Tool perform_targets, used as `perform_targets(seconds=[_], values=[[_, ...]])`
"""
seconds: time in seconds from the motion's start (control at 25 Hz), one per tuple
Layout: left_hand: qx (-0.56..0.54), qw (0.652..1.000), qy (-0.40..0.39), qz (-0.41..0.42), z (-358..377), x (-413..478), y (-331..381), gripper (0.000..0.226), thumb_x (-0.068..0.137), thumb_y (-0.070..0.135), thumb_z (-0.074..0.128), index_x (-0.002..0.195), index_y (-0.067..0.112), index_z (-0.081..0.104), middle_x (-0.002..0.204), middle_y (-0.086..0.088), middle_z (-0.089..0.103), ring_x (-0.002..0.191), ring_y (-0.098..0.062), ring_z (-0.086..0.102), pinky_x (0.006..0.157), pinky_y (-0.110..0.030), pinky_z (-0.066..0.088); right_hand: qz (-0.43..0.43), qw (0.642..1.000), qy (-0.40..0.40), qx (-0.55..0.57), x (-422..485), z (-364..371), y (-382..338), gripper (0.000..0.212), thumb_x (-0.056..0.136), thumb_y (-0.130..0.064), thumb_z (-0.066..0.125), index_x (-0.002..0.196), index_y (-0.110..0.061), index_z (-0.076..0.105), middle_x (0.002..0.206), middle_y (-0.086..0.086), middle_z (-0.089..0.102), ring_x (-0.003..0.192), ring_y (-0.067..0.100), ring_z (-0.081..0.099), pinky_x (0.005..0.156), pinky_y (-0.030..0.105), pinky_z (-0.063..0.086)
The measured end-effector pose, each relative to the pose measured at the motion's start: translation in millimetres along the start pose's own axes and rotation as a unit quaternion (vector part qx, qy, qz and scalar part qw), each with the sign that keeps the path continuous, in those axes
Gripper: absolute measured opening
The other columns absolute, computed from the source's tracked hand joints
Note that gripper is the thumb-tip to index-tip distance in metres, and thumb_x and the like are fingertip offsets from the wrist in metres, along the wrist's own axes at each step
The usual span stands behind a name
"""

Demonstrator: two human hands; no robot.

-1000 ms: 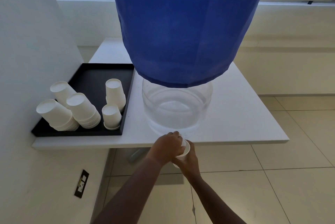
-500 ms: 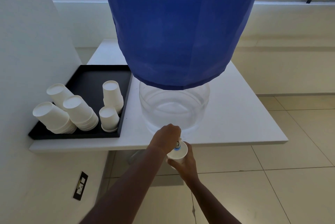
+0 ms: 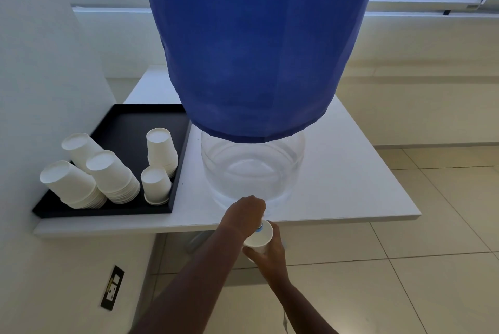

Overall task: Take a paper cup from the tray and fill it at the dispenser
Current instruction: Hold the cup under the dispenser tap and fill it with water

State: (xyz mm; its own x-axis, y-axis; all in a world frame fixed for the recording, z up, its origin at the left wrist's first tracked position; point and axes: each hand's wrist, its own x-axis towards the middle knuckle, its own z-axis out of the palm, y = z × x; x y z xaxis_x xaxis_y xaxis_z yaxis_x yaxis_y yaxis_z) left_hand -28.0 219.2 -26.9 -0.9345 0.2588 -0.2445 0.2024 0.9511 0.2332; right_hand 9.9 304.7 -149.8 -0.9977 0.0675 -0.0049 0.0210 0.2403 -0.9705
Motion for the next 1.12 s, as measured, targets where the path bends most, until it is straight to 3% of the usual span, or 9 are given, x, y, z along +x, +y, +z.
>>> perform_targets(seconds=[0.32,0.48,0.64,0.84,0.96,1.12], values=[[-0.009,1.000,0.022,-0.004,-7,-4,-2,0.022,0.094,0.014,0.050,0.097,-0.003,0.064,0.105,-0.024,0.067,0.096,-0.038,0.064,0.082,-0.039,0.051,-0.014,1.000,-0.006,-0.013,2,-6,-1,0.060,0.059,-0.003,0.079,0.093,-0.038,0.044,0.096,-0.004,0.057,0.089,0.013,0.058,0.076,0.019,0.046],[-0.032,0.997,0.064,0.000,-10,-6,-1,0.014,0.089,0.007,0.055,0.094,0.001,0.066,0.100,-0.017,0.071,0.091,-0.032,0.067,0.079,-0.034,0.053,-0.014,1.000,-0.013,-0.009,4,-8,-4,0.060,0.059,-0.004,0.077,0.092,-0.039,0.042,0.095,-0.001,0.057,0.089,0.013,0.057,0.074,0.016,0.044],[-0.060,0.995,0.074,-0.004,-9,-5,-2,0.015,0.088,0.003,0.055,0.094,0.001,0.068,0.100,-0.016,0.073,0.091,-0.030,0.068,0.080,-0.032,0.053,-0.014,1.000,-0.012,-0.005,4,-7,-1,0.059,0.059,-0.005,0.078,0.092,-0.039,0.043,0.097,0.000,0.058,0.090,0.015,0.058,0.074,0.019,0.046],[-0.084,0.994,0.074,-0.006,-8,-5,-3,0.014,0.087,0.006,0.059,0.095,0.000,0.069,0.103,-0.017,0.073,0.092,-0.028,0.069,0.081,-0.031,0.054,-0.013,1.000,-0.016,-0.013,4,-1,5,0.061,0.057,-0.012,0.080,0.095,-0.042,0.043,0.095,-0.012,0.056,0.090,0.013,0.059,0.075,0.020,0.049],[-0.087,0.993,0.075,-0.009,-7,-5,-2,0.014,0.087,0.008,0.061,0.095,0.000,0.068,0.104,-0.017,0.072,0.094,-0.028,0.069,0.082,-0.030,0.054,-0.012,1.000,-0.009,-0.006,3,2,7,0.059,0.054,-0.023,0.078,0.098,-0.040,0.043,0.097,-0.007,0.059,0.091,0.016,0.060,0.078,0.027,0.053],[-0.084,0.994,0.073,-0.013,-6,-4,-1,0.012,0.087,0.004,0.060,0.094,0.000,0.068,0.105,-0.017,0.073,0.096,-0.029,0.069,0.084,-0.032,0.055,-0.006,1.000,-0.007,0.007,3,3,7,0.061,0.055,-0.014,0.079,0.099,-0.038,0.044,0.100,0.001,0.061,0.091,0.017,0.060,0.078,0.031,0.054]])
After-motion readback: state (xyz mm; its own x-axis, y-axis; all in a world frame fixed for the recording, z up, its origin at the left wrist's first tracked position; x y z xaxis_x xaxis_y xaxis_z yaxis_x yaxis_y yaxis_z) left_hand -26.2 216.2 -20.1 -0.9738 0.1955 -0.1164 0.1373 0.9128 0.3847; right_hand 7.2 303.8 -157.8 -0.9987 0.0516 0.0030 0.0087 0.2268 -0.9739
